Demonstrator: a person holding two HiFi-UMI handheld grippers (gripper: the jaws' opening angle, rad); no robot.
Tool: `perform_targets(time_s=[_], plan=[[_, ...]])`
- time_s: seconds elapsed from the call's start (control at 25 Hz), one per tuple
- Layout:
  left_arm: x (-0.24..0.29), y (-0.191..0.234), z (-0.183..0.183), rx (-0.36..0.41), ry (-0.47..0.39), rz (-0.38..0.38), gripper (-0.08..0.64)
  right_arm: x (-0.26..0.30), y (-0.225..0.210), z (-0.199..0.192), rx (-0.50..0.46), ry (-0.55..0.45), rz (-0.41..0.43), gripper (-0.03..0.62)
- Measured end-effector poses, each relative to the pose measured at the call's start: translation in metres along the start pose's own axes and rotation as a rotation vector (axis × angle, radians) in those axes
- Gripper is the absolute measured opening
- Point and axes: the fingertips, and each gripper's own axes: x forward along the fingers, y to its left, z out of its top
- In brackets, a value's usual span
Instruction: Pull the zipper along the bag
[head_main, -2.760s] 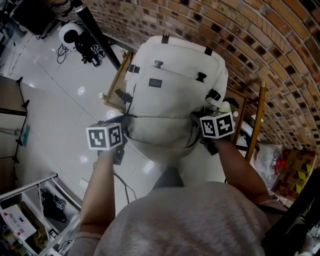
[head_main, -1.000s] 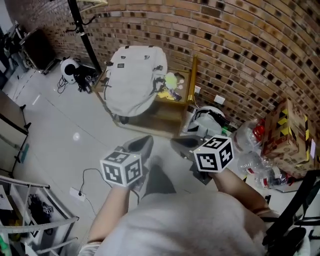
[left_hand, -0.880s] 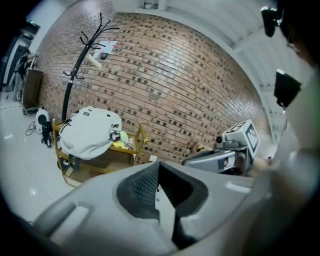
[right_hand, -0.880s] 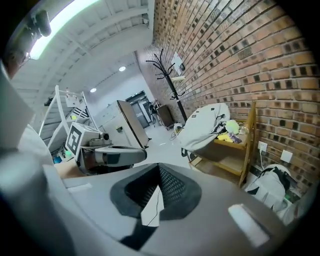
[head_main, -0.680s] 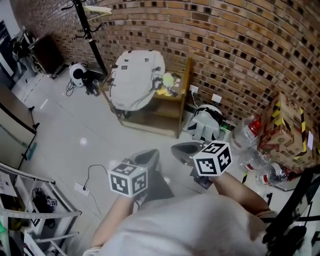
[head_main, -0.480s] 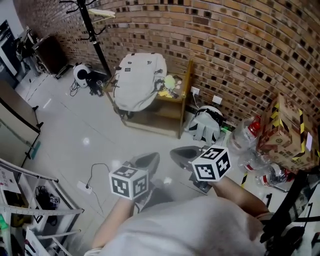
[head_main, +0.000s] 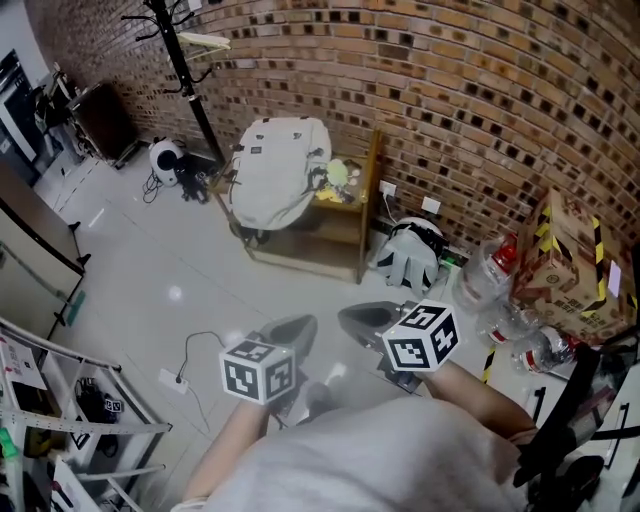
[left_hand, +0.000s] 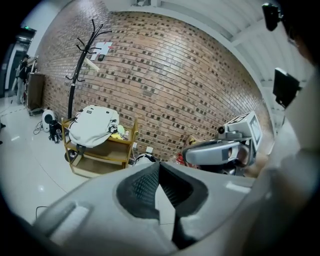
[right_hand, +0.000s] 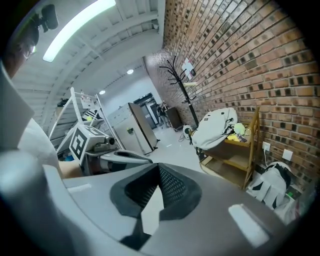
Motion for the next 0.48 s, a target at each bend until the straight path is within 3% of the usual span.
perform_targets(time_s=[0.48], plan=[[-0.021, -0.021, -0.023, 0.013, -0.021, 0.013, 0.002, -0.012, 0.019, -0.022, -0.051, 0.010, -0.021, 0.000]])
